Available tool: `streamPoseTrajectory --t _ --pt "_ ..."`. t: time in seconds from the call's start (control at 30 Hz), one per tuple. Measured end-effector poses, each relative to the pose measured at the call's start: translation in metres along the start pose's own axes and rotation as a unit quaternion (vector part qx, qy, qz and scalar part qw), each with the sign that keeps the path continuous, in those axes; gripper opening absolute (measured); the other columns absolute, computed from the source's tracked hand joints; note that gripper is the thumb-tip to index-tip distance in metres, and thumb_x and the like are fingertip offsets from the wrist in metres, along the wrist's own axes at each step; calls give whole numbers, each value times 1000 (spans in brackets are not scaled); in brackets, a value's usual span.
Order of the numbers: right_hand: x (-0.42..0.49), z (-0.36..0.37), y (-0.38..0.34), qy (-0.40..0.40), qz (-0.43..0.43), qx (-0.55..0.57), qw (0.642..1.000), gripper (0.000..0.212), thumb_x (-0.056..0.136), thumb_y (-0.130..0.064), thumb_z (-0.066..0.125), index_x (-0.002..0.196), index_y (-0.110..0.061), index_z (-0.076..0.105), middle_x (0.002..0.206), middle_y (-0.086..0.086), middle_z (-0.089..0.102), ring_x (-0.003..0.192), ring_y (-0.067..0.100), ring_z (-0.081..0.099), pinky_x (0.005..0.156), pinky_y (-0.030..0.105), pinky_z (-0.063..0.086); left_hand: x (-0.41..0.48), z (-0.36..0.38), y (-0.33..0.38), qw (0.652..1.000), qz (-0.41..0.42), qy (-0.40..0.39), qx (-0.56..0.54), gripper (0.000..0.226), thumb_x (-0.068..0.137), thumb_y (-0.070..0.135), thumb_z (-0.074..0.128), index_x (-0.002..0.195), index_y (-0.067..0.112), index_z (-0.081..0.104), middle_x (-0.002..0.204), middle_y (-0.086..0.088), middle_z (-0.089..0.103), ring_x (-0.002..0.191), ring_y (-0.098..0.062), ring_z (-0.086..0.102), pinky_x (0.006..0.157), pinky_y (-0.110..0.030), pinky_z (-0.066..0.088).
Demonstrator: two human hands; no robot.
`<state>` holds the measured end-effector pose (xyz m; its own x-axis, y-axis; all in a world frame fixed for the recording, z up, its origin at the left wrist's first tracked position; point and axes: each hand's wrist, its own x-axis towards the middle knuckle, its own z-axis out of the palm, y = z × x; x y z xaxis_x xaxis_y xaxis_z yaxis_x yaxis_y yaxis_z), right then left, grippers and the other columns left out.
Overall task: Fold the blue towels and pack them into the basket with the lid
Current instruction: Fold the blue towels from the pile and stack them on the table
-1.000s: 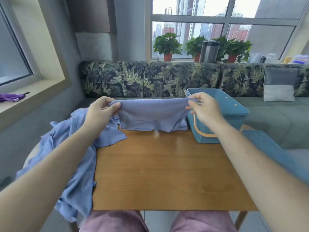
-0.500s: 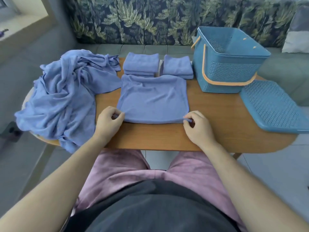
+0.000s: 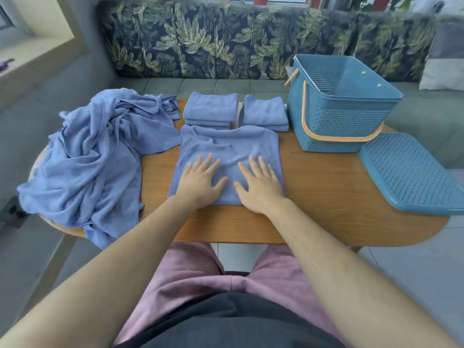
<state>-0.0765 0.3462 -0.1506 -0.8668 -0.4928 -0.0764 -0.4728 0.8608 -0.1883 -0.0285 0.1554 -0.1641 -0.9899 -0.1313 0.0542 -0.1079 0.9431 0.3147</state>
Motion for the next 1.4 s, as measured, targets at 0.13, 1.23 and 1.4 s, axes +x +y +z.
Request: streamPoseTrajectory --t 0.13,1.23,1.4 --pt "-13 9 -2 -36 8 -5 999 67 103 -60 14 162 -31 -1 169 1 -14 154 20 -18 125 42 -10 -13 9 2 999 -13 -23 34 89 82 76 4 159 34 16 168 5 8 155 -21 2 125 -47 3" --pt "114 -4 98 181 82 75 977 37 99 -30 50 134 -23 61 137 -4 56 129 24 46 103 42 35 112 -23 -59 986 -107 80 -98 26 98 37 51 104 18 67 107 0 56 109 -30 52 89 -43 45" --pt "117 7 109 274 58 119 953 7 89 -24 65 96 -23 66 104 1 59 101 30 53 85 41 41 115 -4 -67 980 -42 167 -101 14 94 36 63 104 28 68 102 7 56 97 -19 56 83 -41 49"
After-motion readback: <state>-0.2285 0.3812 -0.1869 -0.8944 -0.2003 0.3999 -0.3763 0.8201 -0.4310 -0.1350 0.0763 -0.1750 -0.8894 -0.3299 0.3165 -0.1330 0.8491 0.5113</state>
